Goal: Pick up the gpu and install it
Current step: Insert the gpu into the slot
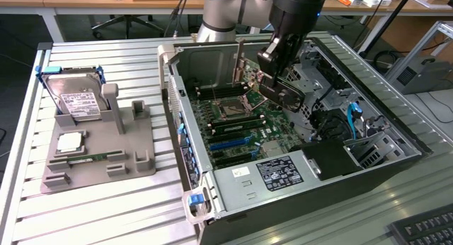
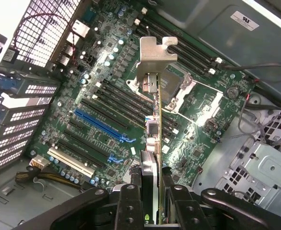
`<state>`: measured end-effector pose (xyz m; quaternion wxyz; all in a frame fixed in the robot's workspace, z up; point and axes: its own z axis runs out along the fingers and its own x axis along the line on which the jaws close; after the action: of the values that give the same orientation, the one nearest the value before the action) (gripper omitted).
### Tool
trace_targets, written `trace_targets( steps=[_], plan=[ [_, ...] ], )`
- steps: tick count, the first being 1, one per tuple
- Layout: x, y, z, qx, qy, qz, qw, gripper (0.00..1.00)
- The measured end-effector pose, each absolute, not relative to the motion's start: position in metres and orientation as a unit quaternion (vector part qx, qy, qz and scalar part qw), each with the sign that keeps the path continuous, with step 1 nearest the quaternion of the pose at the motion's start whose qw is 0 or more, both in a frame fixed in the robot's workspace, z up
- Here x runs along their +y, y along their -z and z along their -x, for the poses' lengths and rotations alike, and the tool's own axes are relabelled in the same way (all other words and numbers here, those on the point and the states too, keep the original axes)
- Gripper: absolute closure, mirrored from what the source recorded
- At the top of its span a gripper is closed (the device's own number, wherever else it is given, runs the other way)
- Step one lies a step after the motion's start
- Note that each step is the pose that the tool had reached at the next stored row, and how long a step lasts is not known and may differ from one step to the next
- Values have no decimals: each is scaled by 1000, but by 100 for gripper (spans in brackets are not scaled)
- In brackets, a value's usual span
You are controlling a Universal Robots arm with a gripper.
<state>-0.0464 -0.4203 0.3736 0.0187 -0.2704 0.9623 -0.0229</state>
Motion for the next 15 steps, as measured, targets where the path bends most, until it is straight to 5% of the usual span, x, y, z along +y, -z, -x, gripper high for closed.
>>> trace_targets(
  steps=[15],
  plan=[
    [-420,-374,46,960,24,279,19,73]
  ],
)
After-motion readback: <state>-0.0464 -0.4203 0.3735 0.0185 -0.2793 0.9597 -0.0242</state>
